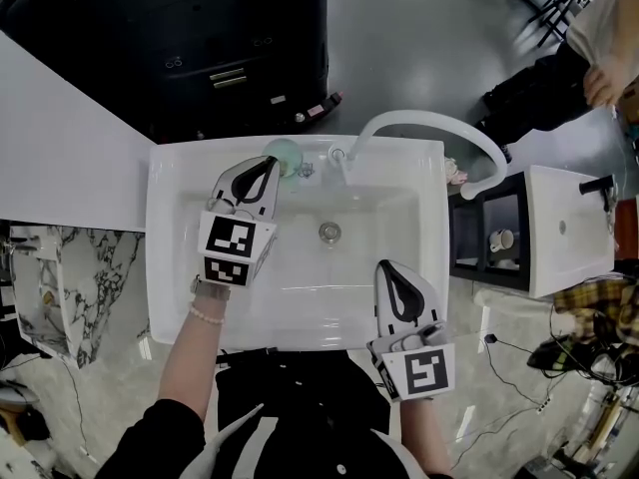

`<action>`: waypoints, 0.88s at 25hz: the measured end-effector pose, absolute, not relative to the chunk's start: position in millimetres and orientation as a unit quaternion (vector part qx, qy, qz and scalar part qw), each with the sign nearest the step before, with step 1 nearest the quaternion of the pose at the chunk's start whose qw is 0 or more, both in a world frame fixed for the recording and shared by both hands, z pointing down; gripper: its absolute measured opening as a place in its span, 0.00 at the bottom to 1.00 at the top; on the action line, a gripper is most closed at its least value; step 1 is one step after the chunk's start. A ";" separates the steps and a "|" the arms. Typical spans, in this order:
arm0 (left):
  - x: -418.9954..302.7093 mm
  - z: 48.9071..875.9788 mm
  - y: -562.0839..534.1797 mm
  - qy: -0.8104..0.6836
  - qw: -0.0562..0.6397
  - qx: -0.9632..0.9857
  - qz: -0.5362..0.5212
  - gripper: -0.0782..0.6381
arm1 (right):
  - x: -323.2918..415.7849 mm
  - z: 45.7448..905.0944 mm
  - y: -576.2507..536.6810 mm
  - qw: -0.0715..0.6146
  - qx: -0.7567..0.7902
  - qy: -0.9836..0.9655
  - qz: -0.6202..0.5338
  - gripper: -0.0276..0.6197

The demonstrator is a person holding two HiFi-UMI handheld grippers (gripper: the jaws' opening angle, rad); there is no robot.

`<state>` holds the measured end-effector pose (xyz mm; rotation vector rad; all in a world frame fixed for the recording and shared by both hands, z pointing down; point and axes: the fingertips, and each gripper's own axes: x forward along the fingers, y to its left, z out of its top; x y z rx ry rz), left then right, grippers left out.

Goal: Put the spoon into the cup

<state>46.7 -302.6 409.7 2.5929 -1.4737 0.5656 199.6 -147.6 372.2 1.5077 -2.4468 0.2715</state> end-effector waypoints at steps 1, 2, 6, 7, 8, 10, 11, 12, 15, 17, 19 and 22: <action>47.5 411.1 -303.4 -0.484 0.053 0.853 0.187 0.12 | 199.9 371.8 -147.5 0.126 0.518 -0.841 0.094 0.04; 48.4 412.7 -303.9 -0.484 0.054 0.853 0.189 0.12 | 200.2 371.6 -147.3 0.126 0.519 -0.840 0.094 0.04; 51.1 419.8 -305.1 -0.483 0.045 0.851 0.202 0.12 | 203.0 374.2 -144.8 0.128 0.521 -0.838 0.101 0.04; 51.7 421.7 -305.7 -0.483 0.042 0.850 0.206 0.12 | 203.6 375.5 -144.3 0.129 0.522 -0.837 0.103 0.04; 52.2 423.7 -306.2 -0.482 0.040 0.850 0.210 0.12 | 203.8 376.1 -144.0 0.131 0.521 -0.837 0.102 0.04; 52.5 427.5 -306.7 -0.481 0.040 0.849 0.214 0.12 | 203.0 376.0 -143.7 0.132 0.521 -0.837 0.100 0.04; 52.4 429.2 -306.7 -0.481 0.041 0.849 0.215 0.12 | 202.6 375.6 -143.6 0.131 0.522 -0.837 0.101 0.04; 52.5 430.7 -306.8 -0.481 0.042 0.848 0.217 0.12 | 202.7 375.2 -143.5 0.130 0.523 -0.837 0.101 0.04; 54.2 435.7 -307.5 -0.482 0.045 0.845 0.226 0.12 | 204.8 374.5 -143.7 0.128 0.524 -0.836 0.104 0.04; 55.0 438.6 -307.3 -0.482 0.046 0.844 0.231 0.12 | 205.4 374.3 -143.5 0.129 0.524 -0.836 0.103 0.04; 54.7 439.9 -307.5 -0.484 0.046 0.843 0.229 0.12 | 204.6 373.7 -143.4 0.129 0.524 -0.836 0.101 0.04; 56.1 440.4 -309.4 -0.486 0.047 0.844 0.224 0.12 | 205.2 376.7 -142.3 0.133 0.524 -0.835 0.106 0.04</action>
